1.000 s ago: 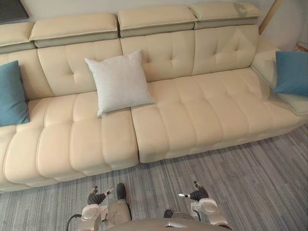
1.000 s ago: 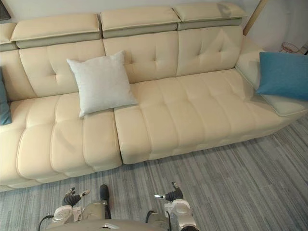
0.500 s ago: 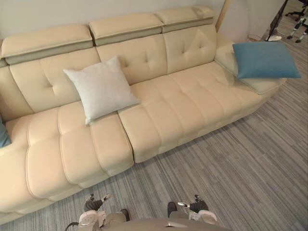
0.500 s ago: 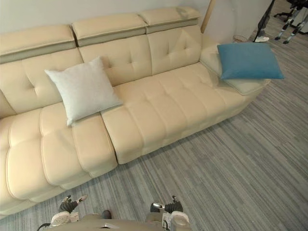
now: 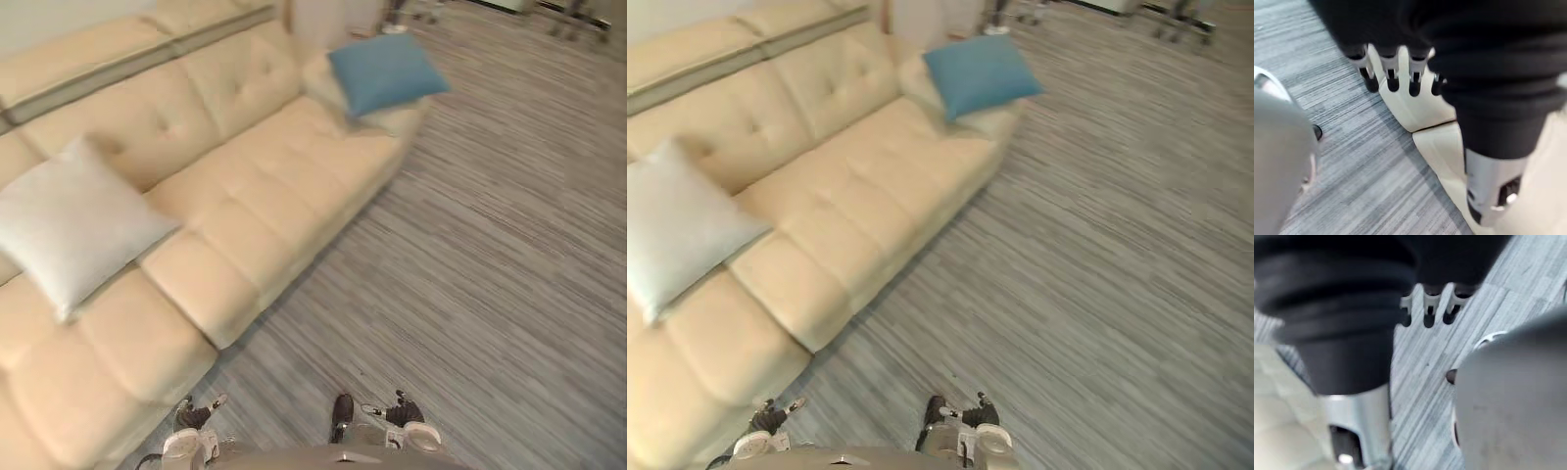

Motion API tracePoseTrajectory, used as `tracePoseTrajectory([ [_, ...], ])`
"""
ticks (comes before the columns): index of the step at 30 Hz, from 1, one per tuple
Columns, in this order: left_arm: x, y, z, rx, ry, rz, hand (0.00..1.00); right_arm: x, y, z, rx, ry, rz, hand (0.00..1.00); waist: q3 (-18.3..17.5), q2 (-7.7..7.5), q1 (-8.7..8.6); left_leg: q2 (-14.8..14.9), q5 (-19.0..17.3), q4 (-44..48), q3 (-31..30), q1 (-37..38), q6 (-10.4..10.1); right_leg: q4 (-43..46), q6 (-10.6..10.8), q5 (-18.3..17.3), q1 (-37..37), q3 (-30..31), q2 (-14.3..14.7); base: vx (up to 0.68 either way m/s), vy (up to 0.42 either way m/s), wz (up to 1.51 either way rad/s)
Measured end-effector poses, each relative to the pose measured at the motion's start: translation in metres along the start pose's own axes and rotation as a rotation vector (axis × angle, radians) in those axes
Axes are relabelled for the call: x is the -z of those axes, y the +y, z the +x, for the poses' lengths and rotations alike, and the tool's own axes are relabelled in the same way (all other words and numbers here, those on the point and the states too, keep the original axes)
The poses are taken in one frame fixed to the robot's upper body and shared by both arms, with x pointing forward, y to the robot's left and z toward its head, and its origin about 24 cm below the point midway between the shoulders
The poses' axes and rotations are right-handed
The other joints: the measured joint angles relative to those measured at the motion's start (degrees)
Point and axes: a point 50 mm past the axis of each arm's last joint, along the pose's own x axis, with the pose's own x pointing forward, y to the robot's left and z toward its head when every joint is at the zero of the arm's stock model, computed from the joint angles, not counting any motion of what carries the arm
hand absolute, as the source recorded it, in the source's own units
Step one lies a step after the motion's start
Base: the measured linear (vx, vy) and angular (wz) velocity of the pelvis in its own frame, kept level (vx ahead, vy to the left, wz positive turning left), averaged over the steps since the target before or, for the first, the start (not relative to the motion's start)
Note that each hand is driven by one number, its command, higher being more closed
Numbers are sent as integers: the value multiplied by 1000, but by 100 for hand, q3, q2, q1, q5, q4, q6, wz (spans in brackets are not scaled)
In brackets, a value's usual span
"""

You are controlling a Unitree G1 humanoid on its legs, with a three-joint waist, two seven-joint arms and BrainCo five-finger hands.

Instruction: Pick up cushions and gather them together orderly.

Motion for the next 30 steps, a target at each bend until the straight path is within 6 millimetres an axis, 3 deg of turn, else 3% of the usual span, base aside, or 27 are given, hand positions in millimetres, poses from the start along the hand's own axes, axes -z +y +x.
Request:
tracePoseTrajectory([
  [1, -8, -4, 2, 16, -20, 3, 0, -2, -6, 1, 13, -6, -7, 0, -24, 41, -33, 55, 56, -149, 136, 122, -100, 186, 153, -42, -75, -132, 75, 177, -160, -63],
  [4, -10, -14, 1, 42, -26, 3, 0, -12, -12, 6, 24, -22, -25, 0, 20, 241, 5, 106, 200, -159, 214, 311, -199, 433, 241, -266, -297, 178, 286, 168, -150, -99],
  [5, -10, -16, 1, 46, -24, 4, 0, -12, -12, 6, 25, -22, -26, 0, 48, 289, -25, 300, 208, 500, 184, 223, -201, 749, 212, -500, -384, 402, 311, 169, -118, -84],
  [6, -10, -16, 1, 47, -23, 3, 0, -11, -12, 6, 24, -19, -21, 0, 51, 288, -41, 393, 234, 843, 159, 153, -160, 822, 210, -568, -369, 486, 339, 248, -143, -97],
  [7, -9, -16, 0, 46, -21, 2, 0, -10, -12, 5, 24, -15, -20, 0, 64, 293, -24, 751, 558, 2097, -191, -144, 291, 885, 153, -698, -188, 754, 458, 219, -85, -79],
  [8, -6, -16, 0, 45, -13, 2, 0, -10, -9, 5, 16, -13, -14, 0, 94, 251, 13, 853, 493, 2516, -390, -264, 313, 869, 126, -722, -100, 894, 466, 207, -55, -102],
  [9, -5, -18, -1, 52, -13, 2, 0, -12, -9, 6, 24, -20, -11, 0, 123, 255, 74, 888, 169, 3227, -752, -503, 281, 846, 64, -852, 45, 1101, 533, 106, 51, -91],
  [10, -5, -21, -2, 63, -15, 14, 0, -13, -8, 5, 35, -26, -11, 0, 141, 289, 100, 742, -181, 3786, -1258, -942, 286, 874, 40, -1003, 224, 1283, 599, 116, 55, -85],
  [11, -5, -21, -2, 66, -15, 18, 0, -12, -7, 5, 38, -23, -9, 0, 146, 284, 106, 628, -292, 3870, -1485, -1133, 283, 881, 58, -1054, 298, 1370, 606, 156, 82, -70],
  [14, -7, -19, -4, 63, -44, 16, 0, -11, -5, 4, 40, -19, 1, 0, 166, 267, 307, 17, -498, 3180, -2039, -1825, 309, 858, 152, -1172, 479, 1811, 614, 152, 130, -75],
  [17, -7, -17, -5, 49, -45, -31, 0, -15, -4, 3, 41, -36, 13, 0, 189, 290, 365, -355, -404, 1639, -2526, -2174, 227, 857, 394, -1317, 556, 2161, 566, 202, 260, -78],
  [19, -6, -18, -5, 46, -40, -44, 0, -14, -4, 3, 44, -34, 18, 0, 184, 315, 414, -443, 53, 1081, -2706, -2077, 146, 887, 566, -1415, 568, 2362, 577, 215, 308, -74],
  [20, -5, -18, -5, 46, -37, -48, 0, -14, -2, 3, 41, -32, 24, 0, 152, 334, 467, -568, 150, 1020, -2668, -2004, 284, 784, 647, -1395, 645, 2508, 558, 320, 333, -67],
  [21, -8, -13, -4, 36, -46, -37, 0, -11, 8, 1, 20, -23, 41, 0, 108, 97, 439, -747, 8, 945, -2505, -1931, 463, 806, 698, -1380, 636, 2544, 345, 341, 316, -54],
  [22, -9, -11, -3, 31, -51, -34, 0, -10, 11, 0, 13, -19, 45, 0, 120, 64, 448, -812, -57, 937, -2456, -1913, 491, 842, 718, -1406, 617, 2572, 274, 409, 344, -35],
  [23, -9, -7, -3, 23, -51, -32, 0, -8, 16, -1, 2, -12, 54, 0, 90, -47, 478, -951, -204, 933, -2312, -1805, 635, 1115, 887, -1511, 545, 2644, 117, 338, 241, -37],
  [25, -9, -8, -3, 24, -51, -31, 0, -7, 20, -2, -9, -10, 50, 0, 85, -60, 585, -990, -429, 902, -2066, -1487, 690, 1864, 992, -1542, 328, 2642, 21, 375, 213, -56],
  [26, -7, -7, -4, 23, -44, -28, 0, -9, 23, -2, -23, -19, 39, 0, 96, -36, 593, -1042, -528, 826, -1922, -1177, 692, 2724, 1200, -1426, 52, 2626, -45, 438, 153, -52],
  [27, -3, -8, -4, 30, -34, -11, 0, -18, 26, -3, -36, -60, 33, 0, 119, 4, 485, -1049, -626, 840, -1838, -888, 800, 3662, 1467, -1138, -262, 2605, -131, 370, 118, -35],
  [28, -2, -9, -5, 34, -29, -2, 0, -20, 26, -3, -38, -71, 32, 0, 125, 13, 442, -1050, -664, 833, -1829, -761, 845, 4014, 1455, -1018, -365, 2564, -169, 414, 18, -4],
  [30, -6, -15, -4, 56, -35, 20, 0, -25, 26, -3, -36, -89, 30, 0, 158, 59, 379, -1044, -712, 567, -1833, -331, 876, 4744, 1124, -1141, -704, 2125, -305, 386, -24, -3],
])
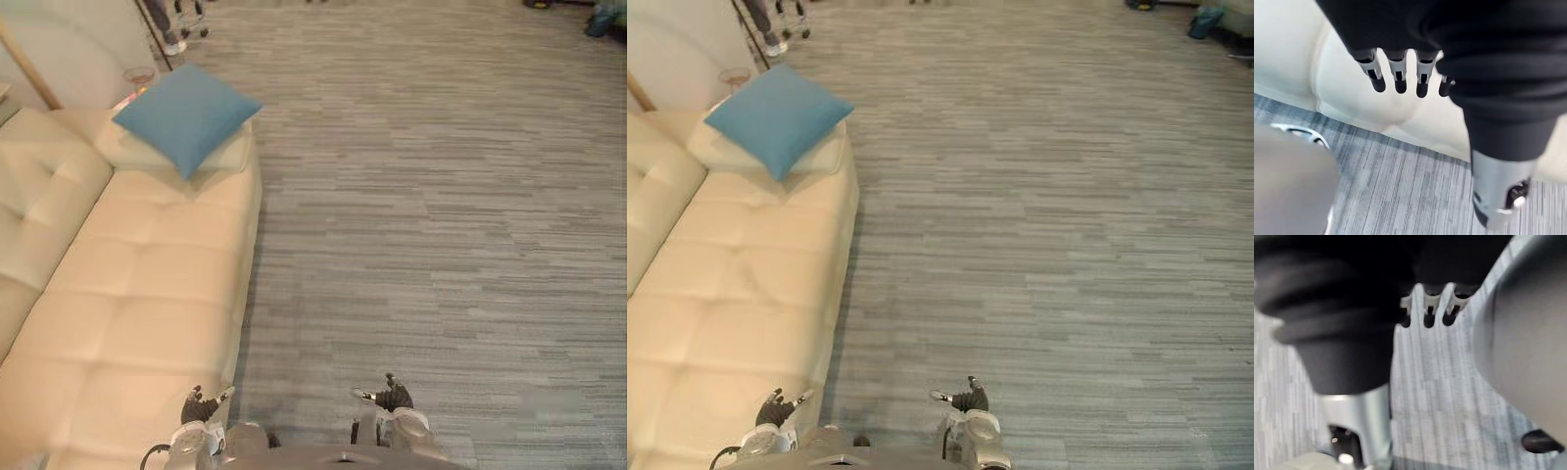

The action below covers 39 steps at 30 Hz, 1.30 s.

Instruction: Pick up cushions and gather them together orderly.

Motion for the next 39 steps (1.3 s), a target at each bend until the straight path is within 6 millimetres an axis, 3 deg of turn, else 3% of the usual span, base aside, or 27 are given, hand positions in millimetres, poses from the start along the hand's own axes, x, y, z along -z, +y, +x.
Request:
tracePoseTrajectory([
  [1, -2, -3, 0, 8, -4, 2, 0, -5, 0, 1, 0, -13, 3, 0, 8, -11, -40, 43, 2, -327, -35, 339, -7, 72, -232, -291, -278, -488, -30, 441, -74, -10],
  [3, -5, -6, 1, 18, -11, 10, 0, -8, 0, 3, 1, -22, 1, 0, 55, -1, -100, 159, 11, -592, -40, 656, -21, -368, -423, -567, -477, -965, 1, 530, -152, -3],
  [5, -12, -10, 4, 35, -21, 32, 0, -15, -2, 5, 6, -46, -3, 0, 107, 2, -232, 348, 18, -826, -195, 964, -34, -1988, -461, -366, -755, -1155, 202, 455, -220, 17],
  [6, -11, -11, 4, 38, -17, 43, 0, -15, -4, 5, 10, -47, -4, 0, 122, -14, -252, 360, 22, -863, -264, 1025, -41, -2469, -446, -162, -754, -1102, 230, 397, -230, 37],
  [7, -13, -9, 6, 37, -21, 62, 0, -11, -6, 5, 16, -32, -4, 0, 133, -115, -312, 312, 41, -938, -463, 1173, -160, -3502, -438, 394, -636, -915, 284, 552, -328, 53],
  [8, -13, -8, 6, 36, -18, 65, 0, -5, -10, 4, 26, -11, -4, 0, 164, -200, -381, 325, -19, -954, -769, 1339, -325, -3868, -609, 1582, -434, -750, 308, 621, -362, 33],
  [9, -14, -19, 6, 60, -8, 55, 0, -17, -19, 11, 53, -31, -5, 0, 237, 81, -345, 489, 132, -934, -1139, 1325, -342, -3521, -633, 1192, -477, -795, 466, 505, -294, 15],
  [10, -15, -21, 7, 64, -11, 54, 0, -21, -22, 12, 66, -42, 2, 0, 272, 88, -364, 461, 286, -940, -1308, 1322, -358, -3224, -630, 1005, -583, -768, 444, 432, -266, 3],
  [12, -13, -23, 6, 66, -6, 58, 0, -13, -27, 10, 83, -17, 15, 0, 260, 121, -396, 560, 782, -738, -1634, 1391, -683, -2556, -738, 296, -553, -952, 350, 455, -262, 29],
  [13, -14, -23, 6, 66, -8, 61, 0, -10, -27, 9, 82, -9, 15, 0, 266, 133, -396, 616, 847, -566, -1677, 1375, -745, -2549, -756, 203, -451, -1010, 376, 467, -232, 38],
  [14, -14, -23, 6, 64, -10, 58, 0, -10, -26, 9, 80, -12, 17, 0, 273, 140, -414, 717, 998, -4, -1831, 1175, -789, -2571, -758, 39, -240, -1144, 441, 455, -259, 46],
  [15, -15, -23, 6, 64, -13, 46, 0, -4, -27, 7, 81, 3, 18, 0, 275, 143, -413, 824, 1560, 1395, -2121, 571, -989, -2737, -779, -141, 166, -1264, 552, 494, -279, 35],
  [17, -14, -23, 4, 60, -16, 26, 0, -4, -24, 6, 72, 2, 19, 0, 253, 183, -324, 913, 2185, 2615, -2264, 47, -1177, -2965, -826, -222, 534, -1271, 653, 411, -126, -7],
  [18, -16, -22, 4, 58, -31, 21, 0, -5, -19, 6, 57, -6, 18, 0, 260, 220, -228, 1066, 1636, 4008, -2114, -797, -1074, -3223, -947, -367, 937, -1263, 795, 362, -6, -23],
  [21, -27, -22, 3, 58, -84, 12, 0, 0, -14, 4, 45, 11, 21, 0, 299, 164, -47, 1008, 669, 3852, -1340, -1883, -671, -3912, -801, -443, 1908, -1220, 752, 436, 53, -8],
  [23, -28, -20, 3, 53, -92, 10, 0, 0, -14, 4, 47, 12, 22, 0, 300, 148, -39, 946, 550, 3202, -1068, -2042, -597, -4056, -673, -436, 2119, -1227, 674, 356, 137, -5],
  [24, -28, -20, 2, 52, -95, 8, 0, 0, -16, 4, 55, 11, 28, 0, 298, 145, -12, 857, 575, 2206, -741, -2040, -575, -4126, -525, -462, 2258, -1217, 591, 426, 225, -2],
  [25, -25, -22, 2, 57, -86, 6, 0, 0, -22, 5, 71, 11, 29, 0, 252, 224, -7, 720, 943, 711, -533, -1973, -570, -4149, -321, -600, 2377, -1193, 549, 525, 269, -15],
  [26, -28, -19, 3, 50, -93, 3, 0, 0, -19, 6, 77, 21, 33, 0, 235, 105, 87, 533, 1360, 400, -367, -1824, -238, -4144, -222, -712, 2443, -985, 433, 443, 206, -14],
  [28, -29, -8, 5, 23, -95, 13, 0, 1, -10, 4, 59, 29, 43, 0, 151, -126, 92, 350, 1284, 213, -272, -1801, -181, -4499, -340, -489, 2481, -731, 348, 346, 139, -6],
  [30, -22, 0, 7, 3, -61, 6, 0, 0, -4, 6, 46, 38, 47, 0, 154, -201, 135, 326, 992, 578, -277, -1806, -8, -4744, -226, -150, 2735, -535, 307, 472, 207, -4],
  [32, -16, 1, 5, -2, -41, -2, 0, 1, -6, 6, 51, 42, 41, 0, 132, -194, 189, 211, 701, 540, -229, -1451, 14, -3978, -111, -97, 2629, -355, 177, 380, 170, -9],
  [33, -13, 1, 5, 3, -33, 7, 0, 2, -7, 6, 51, 42, 32, 0, 119, -170, 191, 172, 528, 354, -233, -1175, -20, -2965, 27, -87, 2275, -284, 95, 351, 135, -3],
  [34, -12, 2, 5, 6, -29, 23, 0, 4, -5, 5, 46, 46, 23, 0, 111, -199, 131, 88, 442, 280, -282, -981, -6, -1859, 369, 173, 1818, -274, -62, 407, 112, 23],
  [35, -10, 2, 5, 11, -21, 43, 0, 8, -5, 3, 43, 55, 17, 0, 114, -208, 53, 48, 351, 272, -347, -796, 17, -890, 455, 265, 1450, -259, -182, 385, 48, 50],
  [37, -8, 3, 5, 11, -12, 57, 0, 12, -7, 1, 47, 62, 16, 0, 114, -216, 18, -40, 265, 105, -469, -373, 20, 115, 199, 55, 897, -392, -310, 331, -15, 47],
  [39, -10, 3, 5, 11, -15, 54, 0, 13, -9, 1, 50, 61, 16, 0, 97, -251, -64, -32, 261, -278, -717, 123, 8, -127, -92, -386, 472, -825, -258, 321, -104, 49],
])
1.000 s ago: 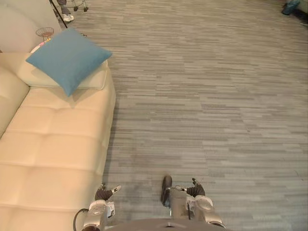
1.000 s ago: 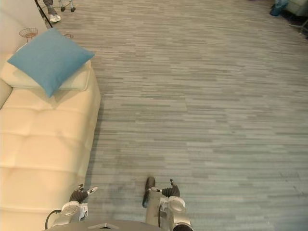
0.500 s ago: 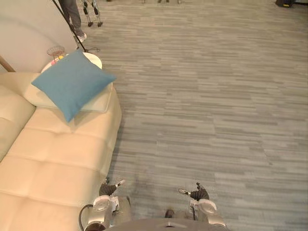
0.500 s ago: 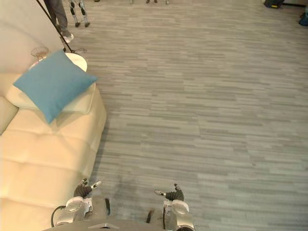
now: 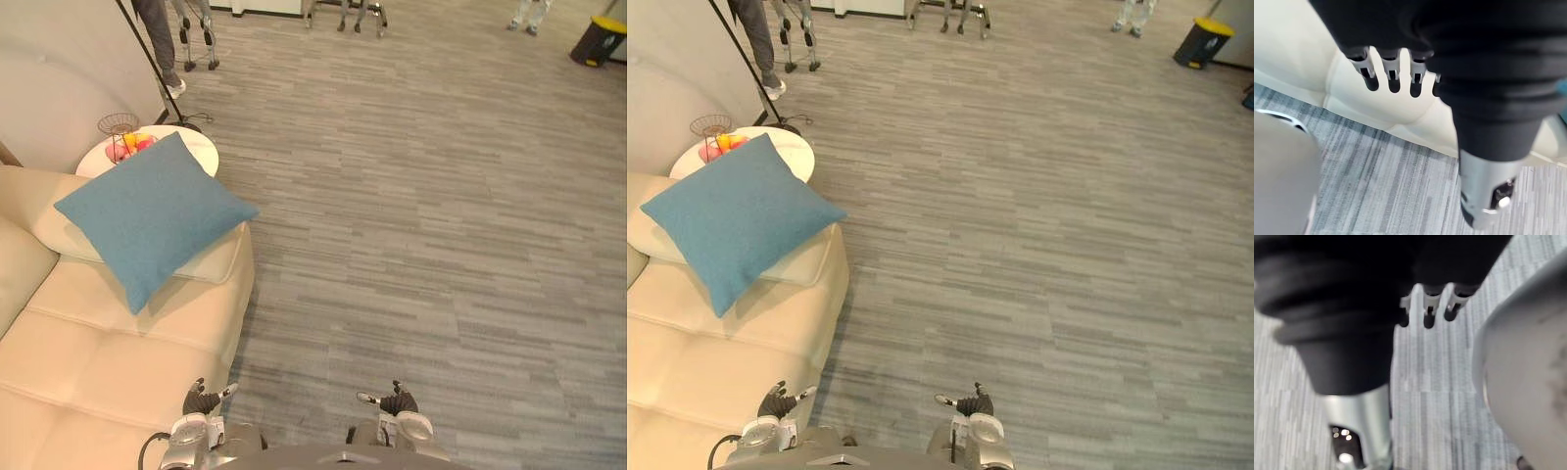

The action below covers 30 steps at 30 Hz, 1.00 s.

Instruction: Pick up cushions and gather them together orderly.

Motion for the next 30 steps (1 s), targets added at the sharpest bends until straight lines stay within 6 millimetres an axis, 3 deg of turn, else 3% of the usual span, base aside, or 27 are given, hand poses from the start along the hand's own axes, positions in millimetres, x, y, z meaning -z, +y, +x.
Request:
tracePoseTrajectory([
  [1, 0, -1, 0, 0, 1, -1, 0, -1, 0, 0, 1, -4, 2, 0, 3, 5, -3, 21, -1, -82, -50, 97, -14, -245, -42, -81, -54, -21, 62, 353, -214, 62],
  [2, 0, -2, 0, 4, 0, -6, 0, -2, -1, 0, 2, -12, 4, 0, 8, 29, -40, 124, -66, -199, -237, 267, -156, -1133, -80, -146, -162, 1, 291, 270, -222, 50],
  [4, -3, -5, 0, 9, -5, -9, 0, -5, 0, 1, 2, -23, 7, 0, 15, 29, -47, 223, -197, -240, -467, 316, -316, -2240, -95, -15, -262, 280, 520, 227, -243, 65],
  [5, -3, -6, 0, 10, -5, -11, 0, -4, -2, 1, 7, -20, 11, 0, 17, 20, -56, 243, -286, -244, -630, 360, -449, -2981, -78, 230, -256, 577, 611, 326, -337, 81],
  [6, -2, -6, 0, 9, 0, -13, 0, -1, -5, 0, 17, -13, 10, 0, 15, 31, -84, 251, -388, -249, -837, 437, -599, -3215, -69, 890, -195, 750, 689, 376, -337, 74],
  [8, 7, -15, -3, 19, 33, -49, 0, 0, -22, 3, 62, -5, 13, 0, -118, 306, -13, 391, -278, -456, -1220, 512, -651, -2811, -158, 447, -255, 557, 820, 390, -283, 57],
  [11, 11, -21, -5, 29, 45, -67, 0, 6, -31, 2, 85, 15, 10, 0, -148, 418, -51, 513, -138, -200, -1573, 463, -738, -2310, -362, -149, -105, 84, 698, 366, -255, 71],
  [12, 11, -23, -5, 32, 44, -72, 0, 6, -30, 2, 84, 17, 12, 0, -153, 426, -85, 581, -109, 387, -1680, 220, -800, -2425, -394, -227, 138, -141, 687, 437, -261, 111],
  [14, 4, -23, -5, 30, 17, -85, 0, 9, -27, 1, 72, 23, 11, 0, -127, 395, -62, 695, 131, 1729, -1616, -429, -1117, -2714, -443, -264, 568, -422, 688, 322, -167, 85],
  [15, -1, -21, -4, 24, -3, -96, 0, 9, -23, 0, 61, 22, 11, 0, -108, 365, 9, 854, 152, 2685, -1332, -919, -1137, -2958, -466, -274, 893, -610, 694, 256, -68, 62],
  [17, -5, -20, -4, 17, -18, -103, 0, 7, -18, 0, 49, 17, 15, 0, -99, 343, 68, 1036, 44, 3196, -626, -1371, -938, -3306, -450, -265, 1323, -815, 679, 213, -24, 52],
  [19, -8, -20, -3, 19, -29, -104, 0, 6, -17, 1, 47, 14, 22, 0, -101, 346, 135, 1044, -29, 2365, 278, -1674, -691, -3647, -348, -209, 1750, -1101, 579, 214, 79, 52],
  [20, -8, -20, -3, 18, -30, -104, 0, 6, -17, 1, 49, 14, 25, 0, -106, 353, 145, 1042, 87, 2021, 452, -1691, -595, -3680, -336, -202, 1799, -1163, 568, 220, 117, 54],
  [21, -7, -20, -3, 19, -28, -103, 0, 5, -18, 1, 52, 10, 27, 0, -119, 406, 137, 1028, 532, 1281, 782, -1767, -338, -3690, -240, -207, 1888, -1270, 634, 235, 136, 65],
  [22, -11, -16, -1, 11, -41, -93, 0, 6, -13, 0, 45, 19, 45, 0, -131, 202, 169, 787, 619, 1016, 937, -1708, -179, -3755, -154, -185, 1874, -1221, 501, 242, 132, 72],
  [24, -15, -4, 1, -13, -56, -68, 0, 8, -4, -1, 31, 32, 82, 0, -138, -77, 184, 467, 800, 577, 952, -1666, -111, -4063, -145, -26, 1884, -1188, 376, 224, 127, 50],
  [25, -14, -1, 2, -20, -50, -61, 0, 7, -2, -1, 26, 30, 86, 0, -143, -115, 202, 394, 831, 482, 945, -1642, -91, -4159, -143, 46, 1906, -1184, 357, 207, 105, 31],
  [26, -3, 5, 1, -32, -9, -48, 0, 6, -2, -1, 25, 28, 88, 0, -138, -110, 211, 251, 859, 280, 875, -1485, -57, -4355, -117, 263, 2075, -1161, 327, 202, 88, 27],
  [28, 2, 8, 0, -40, 8, -50, 0, 10, -2, -1, 25, 42, 85, 0, -141, -115, 215, 59, 891, -10, 860, -1189, -7, -4254, -78, 342, 2241, -1115, 200, 182, 85, 33],
  [30, 8, 9, 0, -42, 30, -45, 0, 16, -2, -2, 23, 71, 76, 0, -156, -100, 196, -152, 959, -383, 701, -846, 32, -3564, -57, 361, 2137, -1029, 2, 108, 65, 35],
])
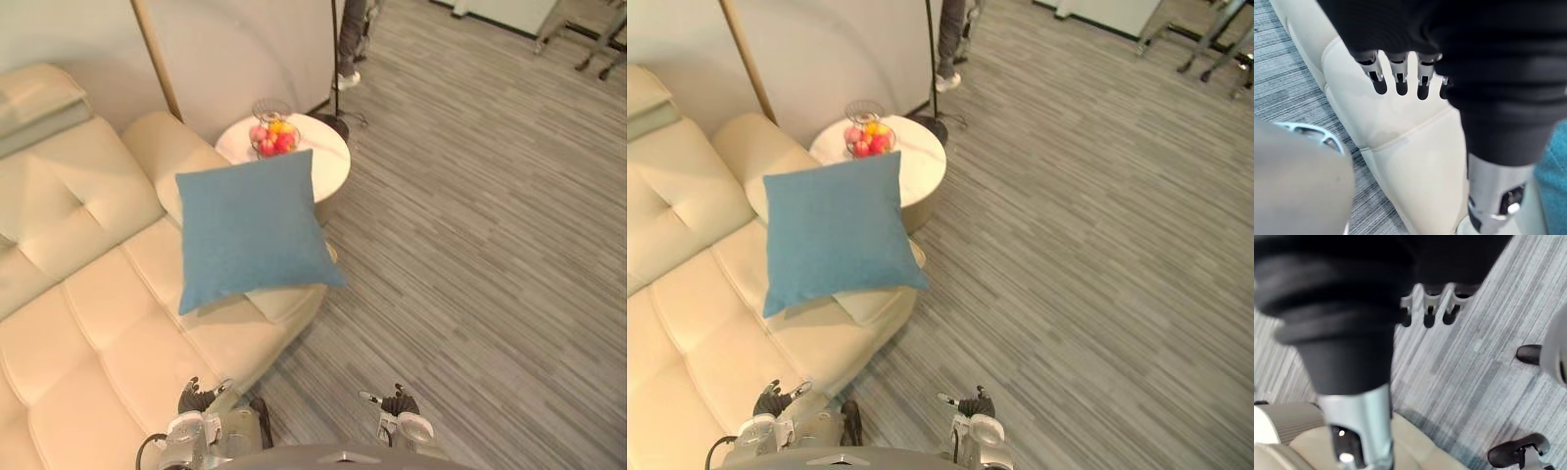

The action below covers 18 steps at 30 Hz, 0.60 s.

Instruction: Pick up cushions and gather them together orderly.

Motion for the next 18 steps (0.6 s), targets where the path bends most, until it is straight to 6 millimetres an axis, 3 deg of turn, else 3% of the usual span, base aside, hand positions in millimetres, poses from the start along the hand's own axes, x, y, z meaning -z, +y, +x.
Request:
tracePoseTrajectory([
  [2, 2, 2, 0, -3, 10, 9, 0, 1, 0, 0, -1, 3, -5, 0, -21, 2, -26, -142, 46, -297, -194, 229, 36, 1239, 112, 202, -468, 187, -265, 88, 87, 44],
  [3, 2, 3, 0, 0, 9, 30, 0, -1, -1, 0, 2, -6, -6, 0, -19, -7, -69, -196, 43, -383, -383, 334, 53, 2163, 99, 537, -865, 378, -399, 80, 65, 79],
  [4, 4, 4, 1, 7, 15, 55, 0, 2, -3, -1, 5, 1, -11, 0, 5, 15, -177, -215, -16, -392, -580, 366, 130, 2759, 69, 382, -1170, 622, -434, 94, 23, 94],
  [6, 4, 6, 1, 0, 15, 58, 0, 0, -1, -1, -4, -11, -28, 0, 20, -49, -170, -203, -54, -489, -850, 630, 164, 3061, -42, -264, -1509, 990, -193, 114, -26, 79],
  [9, 3, 3, 1, 5, 13, 50, 0, 0, -2, -1, -7, -21, -39, 0, 27, -33, -193, -68, -161, -492, -1200, 824, 80, 2154, -93, -629, -1870, 1383, 391, 82, -88, 65],
  [10, 3, 3, 1, 5, 15, 46, 0, 0, -3, -1, -4, -20, -41, 0, 27, -34, -248, -32, -215, -461, -1429, 819, -8, 1238, -72, -559, -1910, 1722, 700, 150, -195, 93],
  [12, 3, 3, 1, 4, 15, 44, 0, 4, -8, -1, 8, -6, -43, 0, 19, -55, -246, -82, -268, -448, -1604, 825, -102, 273, -125, -232, -1859, 2112, 860, 173, -197, 77],
  [13, 2, 5, 1, -6, 14, 33, 0, 10, -10, -3, 12, 13, -44, 0, -29, -177, -235, -232, -312, -428, -1709, 813, -188, -213, -238, 207, -1823, 2253, 802, 187, -194, 67],
  [14, 4, 4, 1, -9, 23, 16, 0, 12, -12, -3, 15, 19, -43, 0, -15, -170, -243, -236, -385, -299, -1823, 825, -305, -142, -189, 476, -1757, 2170, 753, 256, -231, 68],
  [16, 9, -6, -2, 0, 39, -29, 0, 8, -25, -1, 48, 9, -50, 0, -21, 171, -197, 30, -530, -184, -1791, 819, -472, -196, -253, 367, -1660, 1980, 933, 303, -216, 34],
  [17, 11, -11, -3, 2, 47, -46, 0, 5, -27, 0, 52, -2, -53, 0, -38, 282, -222, 159, -574, -173, -1803, 810, -534, -304, -269, 358, -1589, 1862, 1041, 274, -170, 12],
  [18, 11, -11, -3, -1, 48, -53, 0, 5, -27, 0, 53, -2, -53, 0, -42, 295, -229, 202, -581, -194, -1806, 821, -546, -350, -272, 361, -1552, 1834, 1080, 263, -145, 20],
])
